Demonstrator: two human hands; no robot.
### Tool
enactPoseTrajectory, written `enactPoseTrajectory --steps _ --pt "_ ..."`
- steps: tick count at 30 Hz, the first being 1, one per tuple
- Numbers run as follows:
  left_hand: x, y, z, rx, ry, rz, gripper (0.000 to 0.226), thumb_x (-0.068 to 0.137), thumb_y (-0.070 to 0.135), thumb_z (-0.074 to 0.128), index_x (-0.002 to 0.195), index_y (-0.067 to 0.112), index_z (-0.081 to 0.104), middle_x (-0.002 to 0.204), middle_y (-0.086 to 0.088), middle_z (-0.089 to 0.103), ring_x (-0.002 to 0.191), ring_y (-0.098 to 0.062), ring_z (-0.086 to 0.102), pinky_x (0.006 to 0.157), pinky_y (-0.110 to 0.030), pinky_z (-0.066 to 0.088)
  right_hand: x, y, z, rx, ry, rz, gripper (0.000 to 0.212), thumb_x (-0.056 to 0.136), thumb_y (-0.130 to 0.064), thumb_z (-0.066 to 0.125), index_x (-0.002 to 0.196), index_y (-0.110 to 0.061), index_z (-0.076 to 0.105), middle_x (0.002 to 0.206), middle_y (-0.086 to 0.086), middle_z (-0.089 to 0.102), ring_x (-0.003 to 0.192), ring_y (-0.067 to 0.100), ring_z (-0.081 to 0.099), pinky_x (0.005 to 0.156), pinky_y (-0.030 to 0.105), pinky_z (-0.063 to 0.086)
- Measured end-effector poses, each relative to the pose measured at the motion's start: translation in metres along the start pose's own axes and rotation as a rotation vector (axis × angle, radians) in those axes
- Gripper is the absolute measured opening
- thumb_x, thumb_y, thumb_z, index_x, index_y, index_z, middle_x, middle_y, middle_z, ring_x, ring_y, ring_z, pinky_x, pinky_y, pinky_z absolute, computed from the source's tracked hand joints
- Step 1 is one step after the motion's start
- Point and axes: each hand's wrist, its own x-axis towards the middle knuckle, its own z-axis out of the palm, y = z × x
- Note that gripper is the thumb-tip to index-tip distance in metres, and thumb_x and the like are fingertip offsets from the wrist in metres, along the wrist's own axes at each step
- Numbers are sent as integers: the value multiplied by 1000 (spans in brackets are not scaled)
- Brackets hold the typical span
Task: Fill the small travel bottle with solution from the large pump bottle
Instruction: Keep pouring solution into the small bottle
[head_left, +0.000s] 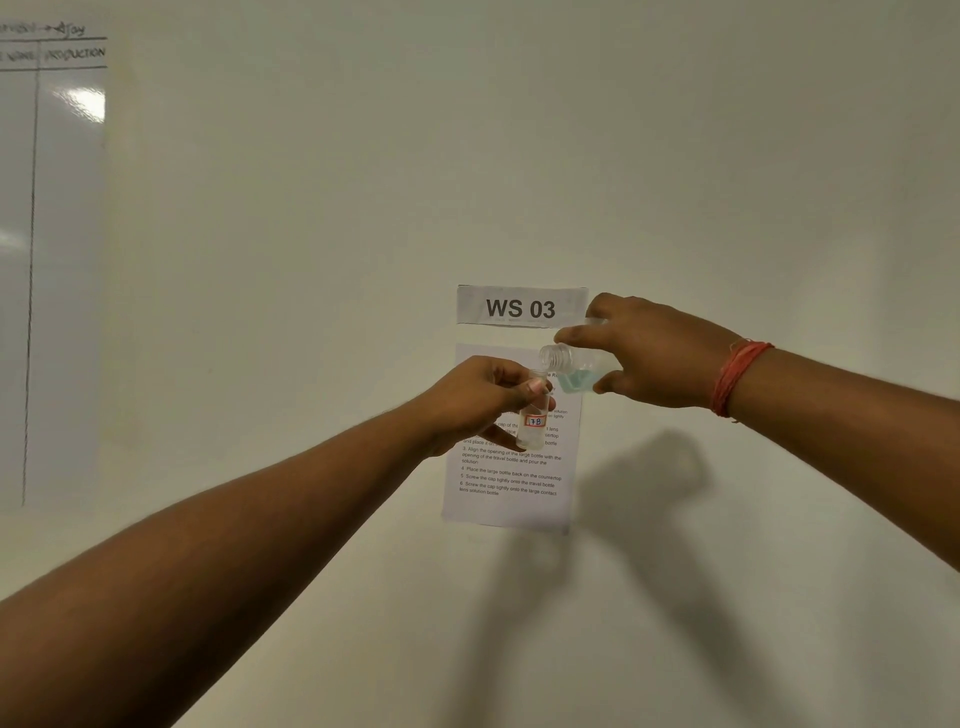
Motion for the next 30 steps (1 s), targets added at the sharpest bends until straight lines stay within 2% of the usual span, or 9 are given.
enactPoseTrajectory --steps 17,30 --pt "0 -4 1 -17 -3 2 29 102 27 58 110 3 73 111 -8 77 99 -21 75 77 -42 65 -3 -2 -2 -21 -24 -6 68 87 -35 70 146 -34 37 138 2 43 118 23 49 90 29 44" --pt "0 -4 5 -2 -6 -6 29 102 26 58 110 2 73 112 -8 76 99 -22 75 77 -43 65 -2 -2 -2 -39 -28 -15 69 86 -34 70 147 -34 37 139 3 44 118 24 50 92 33 48"
